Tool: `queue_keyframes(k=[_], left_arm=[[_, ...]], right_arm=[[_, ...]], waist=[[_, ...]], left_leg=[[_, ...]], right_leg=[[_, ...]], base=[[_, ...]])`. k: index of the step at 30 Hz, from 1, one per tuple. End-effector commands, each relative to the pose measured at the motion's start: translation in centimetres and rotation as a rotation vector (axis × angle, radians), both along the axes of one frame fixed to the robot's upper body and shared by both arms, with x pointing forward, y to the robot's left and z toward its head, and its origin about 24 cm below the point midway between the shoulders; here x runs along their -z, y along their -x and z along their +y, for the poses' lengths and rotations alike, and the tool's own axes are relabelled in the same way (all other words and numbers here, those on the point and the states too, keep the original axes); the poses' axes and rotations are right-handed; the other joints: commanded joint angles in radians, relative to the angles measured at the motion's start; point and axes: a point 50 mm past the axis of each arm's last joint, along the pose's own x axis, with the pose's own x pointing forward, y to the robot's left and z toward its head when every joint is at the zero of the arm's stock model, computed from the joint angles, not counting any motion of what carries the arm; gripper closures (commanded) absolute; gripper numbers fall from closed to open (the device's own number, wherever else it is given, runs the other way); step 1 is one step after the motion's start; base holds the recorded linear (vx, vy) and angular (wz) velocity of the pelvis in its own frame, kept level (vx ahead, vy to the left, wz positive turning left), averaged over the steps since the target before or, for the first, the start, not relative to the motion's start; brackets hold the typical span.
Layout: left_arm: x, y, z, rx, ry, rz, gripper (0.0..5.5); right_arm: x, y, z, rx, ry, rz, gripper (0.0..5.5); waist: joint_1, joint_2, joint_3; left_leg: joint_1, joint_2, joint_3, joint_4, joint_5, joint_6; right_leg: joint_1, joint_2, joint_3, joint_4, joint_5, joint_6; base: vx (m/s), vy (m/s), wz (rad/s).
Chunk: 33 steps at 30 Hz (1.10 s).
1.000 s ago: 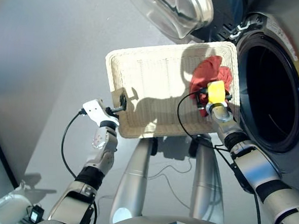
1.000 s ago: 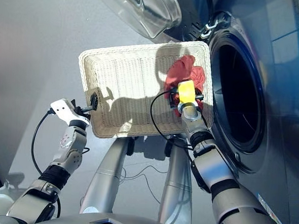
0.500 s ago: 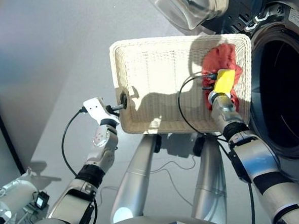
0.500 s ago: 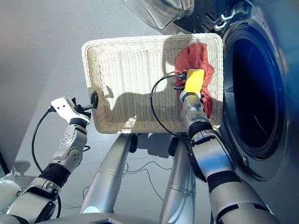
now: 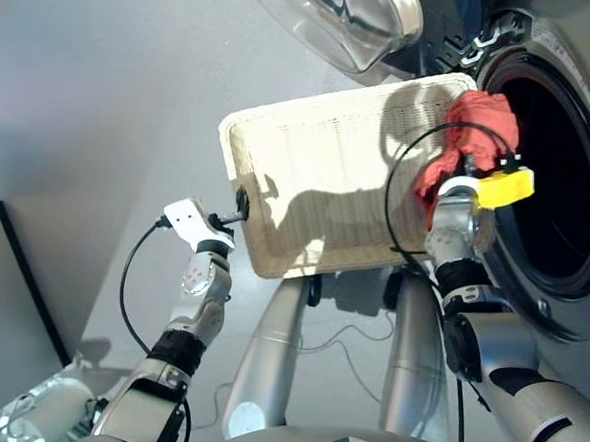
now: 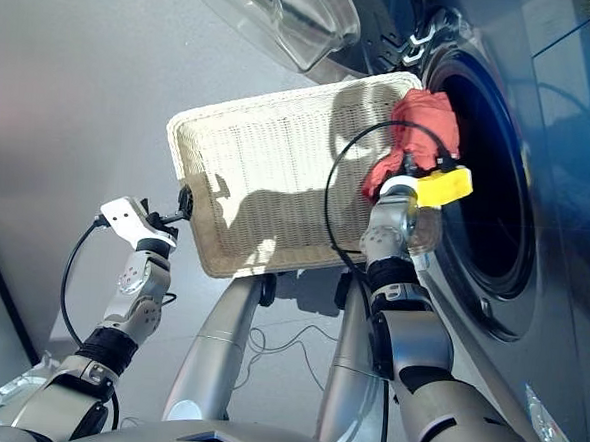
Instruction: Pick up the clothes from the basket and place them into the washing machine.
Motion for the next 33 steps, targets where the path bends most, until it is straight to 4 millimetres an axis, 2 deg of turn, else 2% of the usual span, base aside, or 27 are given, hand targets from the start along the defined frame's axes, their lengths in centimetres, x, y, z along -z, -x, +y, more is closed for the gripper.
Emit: queue_keyframes(k=[1,4,6,8,10,11,12,13,14,17,20,21,22,25,26,27,28,29,32,33], left_arm=[[0.1,1.6,2.7,-0.077,-0.050,-0.039,0.00],[0.5,2.1,3.2,-0.076,-0.074,-0.022,0.00],[0.7,2.3,3.5,-0.087,-0.080,-0.015,0.00],[0.9,2.5,3.8,-0.096,-0.084,-0.007,0.00],[0.9,2.6,4.0,-0.102,-0.095,-0.005,0.00],[0.8,2.5,4.0,-0.100,-0.096,-0.007,0.00],[0.9,2.6,4.0,-0.100,-0.096,-0.006,0.00],[0.6,2.4,3.9,-0.099,-0.095,-0.017,0.00],[0.6,2.5,3.8,-0.098,-0.088,-0.018,0.00],[0.6,2.4,3.6,-0.090,-0.084,-0.021,0.00],[0.6,2.4,3.7,-0.087,-0.088,-0.015,0.00],[0.6,2.4,3.8,-0.089,-0.088,-0.014,0.00],[0.8,2.5,4.0,-0.094,-0.085,-0.007,0.00],[1.0,2.7,4.4,-0.098,-0.095,0.008,0.00],[1.1,2.8,4.4,-0.100,-0.095,0.009,0.00],[1.2,2.7,4.5,-0.096,-0.096,0.015,0.00],[1.2,2.7,4.5,-0.096,-0.096,0.015,0.00],[1.5,2.8,4.7,-0.095,-0.090,0.028,0.00],[2.1,2.9,4.7,-0.083,-0.090,0.053,0.00],[2.1,2.9,4.7,-0.083,-0.090,0.053,0.00]], right_arm=[[-11.1,5.1,-9.6,0.473,0.170,-0.336,5.50],[-14.1,7.0,-11.5,0.570,0.256,-0.388,5.50],[-15.0,8.4,-12.6,0.633,0.272,-0.416,5.50],[-15.1,9.3,-13.3,0.690,0.266,-0.417,5.50],[-14.0,9.2,-13.8,0.714,0.295,-0.330,5.50],[-13.3,8.8,-13.7,0.696,0.321,-0.290,4.94],[-13.3,8.8,-13.7,0.694,0.321,-0.288,2.80],[-11.7,7.9,-13.3,0.650,0.361,-0.198,1.04],[-10.6,7.3,-13.0,0.622,0.352,-0.168,0.00],[-7.0,5.3,-11.5,0.493,0.367,-0.033,0.00],[-3.3,3.3,-9.1,0.311,0.448,0.115,0.00],[-3.3,3.2,-9.0,0.309,0.449,0.116,0.00],[-1.1,2.5,-7.3,0.197,0.477,0.169,0.00],[2.0,1.9,-4.8,0.044,0.549,0.264,0.00],[2.0,1.9,-4.8,0.043,0.550,0.265,0.00],[3.1,1.6,-3.5,-0.044,0.588,0.290,0.00],[3.1,1.6,-3.5,-0.045,0.588,0.290,0.00],[4.5,1.4,-2.1,-0.135,0.646,0.332,0.00],[6.2,1.3,0.1,-0.281,0.768,0.380,0.00],[6.2,1.3,0.1,-0.282,0.769,0.380,0.00]], waist=[[-0.027,0.070,-0.075],[-0.032,0.068,-0.079],[-0.042,0.063,-0.083],[-0.049,0.058,-0.089],[-0.054,0.049,-0.093],[-0.056,0.045,-0.093],[-0.056,0.044,-0.094],[-0.059,0.038,-0.092],[-0.060,0.037,-0.090],[-0.061,0.030,-0.088],[-0.061,0.023,-0.087],[-0.063,0.023,-0.088],[-0.062,0.019,-0.085],[-0.062,0.006,-0.087],[-0.063,0.006,-0.088],[-0.062,-0.003,-0.088],[-0.062,-0.003,-0.087],[-0.059,-0.013,-0.088],[-0.056,-0.030,-0.090],[-0.058,-0.029,-0.089]], left_leg=[[-0.018,-0.033,0.031,-0.041,-0.001,0.056],[-0.019,-0.028,0.031,-0.038,-0.002,0.055],[-0.019,-0.026,0.030,-0.035,-0.004,0.054],[-0.019,-0.024,0.030,-0.032,-0.007,0.055],[-0.018,-0.021,0.029,-0.029,-0.009,0.056],[-0.018,-0.019,0.028,-0.027,-0.011,0.056],[-0.017,-0.018,0.028,-0.026,-0.012,0.056],[-0.018,-0.016,0.029,-0.026,-0.013,0.055],[-0.020,-0.015,0.028,-0.024,-0.013,0.055],[-0.025,-0.009,0.027,-0.018,-0.012,0.054],[-0.031,-0.005,0.027,-0.013,-0.008,0.051],[-0.032,-0.005,0.027,-0.013,-0.008,0.051],[-0.029,-0.002,0.028,-0.016,-0.005,0.050],[-0.024,-0.002,0.024,-0.019,0.000,0.049],[-0.024,-0.003,0.023,-0.020,0.000,0.049],[-0.022,-0.002,0.020,-0.021,0.004,0.047],[-0.021,-0.002,0.020,-0.022,0.004,0.047],[-0.016,-0.002,0.017,-0.027,0.010,0.046],[0.002,-0.002,0.011,-0.045,0.022,0.043],[0.004,-0.003,0.010,-0.046,0.022,0.043]], right_leg=[[0.029,0.032,-0.010,-0.027,-0.054,0.025],[0.027,0.032,-0.009,-0.021,-0.051,0.026],[0.028,0.034,-0.009,-0.016,-0.051,0.027],[0.031,0.037,-0.010,-0.017,-0.052,0.026],[0.035,0.039,-0.013,-0.017,-0.053,0.024],[0.037,0.041,-0.014,-0.018,-0.052,0.023],[0.037,0.041,-0.014,-0.018,-0.052,0.023],[0.040,0.043,-0.015,-0.022,-0.051,0.022],[0.041,0.044,-0.015,-0.024,-0.050,0.021],[0.044,0.045,-0.020,-0.029,-0.049,0.016],[0.047,0.044,-0.028,-0.035,-0.046,0.012],[0.047,0.044,-0.029,-0.035,-0.045,0.012],[0.050,0.043,-0.033,-0.036,-0.043,0.010],[0.060,0.041,-0.041,-0.043,-0.039,0.007],[0.060,0.040,-0.042,-0.044,-0.039,0.007],[0.069,0.038,-0.046,-0.050,-0.037,0.006],[0.070,0.038,-0.046,-0.050,-0.037,0.006],[0.080,0.035,-0.052,-0.058,-0.032,0.007],[0.103,0.030,-0.063,-0.070,-0.030,0.007],[0.105,0.030,-0.064,-0.070,-0.030,0.007]], base=[[0.000,0.000,0.000],[0.000,0.000,0.000],[0.000,0.000,0.000],[0.000,0.000,0.000],[0.000,0.000,0.000],[0.000,0.000,0.000],[0.000,0.000,0.000],[0.000,0.000,0.000],[0.000,0.000,0.000],[0.000,0.000,0.000],[0.000,0.000,0.000],[0.000,0.000,0.000],[0.000,0.000,0.000],[0.000,0.000,0.000],[0.000,0.000,0.000],[0.000,0.000,0.000],[0.000,0.000,0.000],[0.000,0.000,0.000],[0.000,0.000,0.000],[0.000,0.000,0.000]])
